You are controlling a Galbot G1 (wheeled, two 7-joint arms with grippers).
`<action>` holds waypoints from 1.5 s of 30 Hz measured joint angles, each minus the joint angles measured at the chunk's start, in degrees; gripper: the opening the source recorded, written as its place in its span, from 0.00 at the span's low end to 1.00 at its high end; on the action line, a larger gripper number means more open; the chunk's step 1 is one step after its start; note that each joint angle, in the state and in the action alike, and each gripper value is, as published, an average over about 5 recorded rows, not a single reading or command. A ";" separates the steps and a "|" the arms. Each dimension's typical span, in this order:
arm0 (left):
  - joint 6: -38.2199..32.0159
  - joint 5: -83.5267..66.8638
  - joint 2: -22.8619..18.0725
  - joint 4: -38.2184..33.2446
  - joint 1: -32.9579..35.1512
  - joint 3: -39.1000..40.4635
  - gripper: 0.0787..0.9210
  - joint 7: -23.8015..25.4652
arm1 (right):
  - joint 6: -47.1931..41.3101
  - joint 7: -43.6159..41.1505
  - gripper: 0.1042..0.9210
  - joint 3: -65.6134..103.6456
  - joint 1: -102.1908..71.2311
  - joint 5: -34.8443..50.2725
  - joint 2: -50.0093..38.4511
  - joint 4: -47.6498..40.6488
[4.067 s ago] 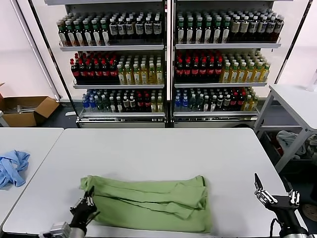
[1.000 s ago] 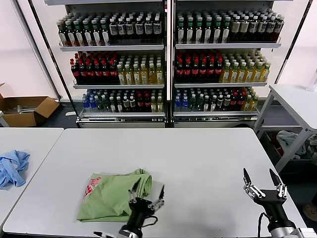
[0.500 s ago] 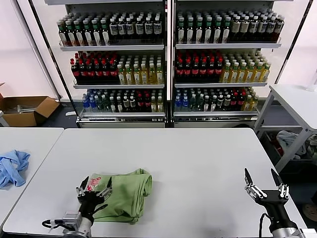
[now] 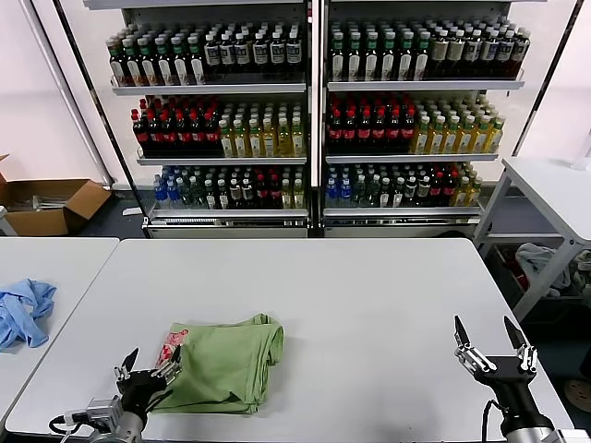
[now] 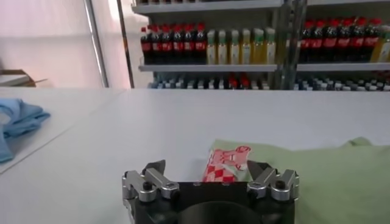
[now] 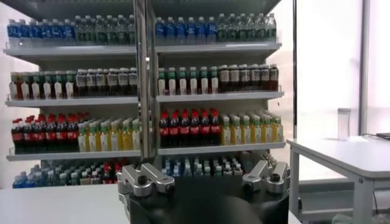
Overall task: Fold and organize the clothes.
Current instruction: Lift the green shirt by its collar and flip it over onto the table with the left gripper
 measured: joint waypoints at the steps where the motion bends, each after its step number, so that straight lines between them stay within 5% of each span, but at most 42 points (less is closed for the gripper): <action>1: 0.11 -0.38 -0.08 0.21 0.13 -0.03 0.88 0.23 | 0.07 0.00 0.88 0.06 -0.06 -0.02 -0.02 0.00; 16: -0.52 -4.71 -0.19 4.02 0.16 -0.44 0.83 6.42 | 0.41 -0.03 0.88 0.02 0.04 -0.08 -0.01 -0.30; 27: -2.84 -5.39 0.03 6.03 -0.54 0.36 0.48 11.81 | 0.64 -0.05 0.88 0.03 -0.04 -0.10 0.01 -0.36; 38: -5.94 -3.09 0.69 5.53 0.09 0.65 0.11 12.08 | 0.53 -0.05 0.88 -0.38 0.68 -0.30 0.14 -0.32; 45: -6.93 -2.97 2.14 2.79 0.53 -2.18 0.04 10.22 | -0.12 0.08 0.88 -0.84 1.70 -0.35 -0.15 -0.12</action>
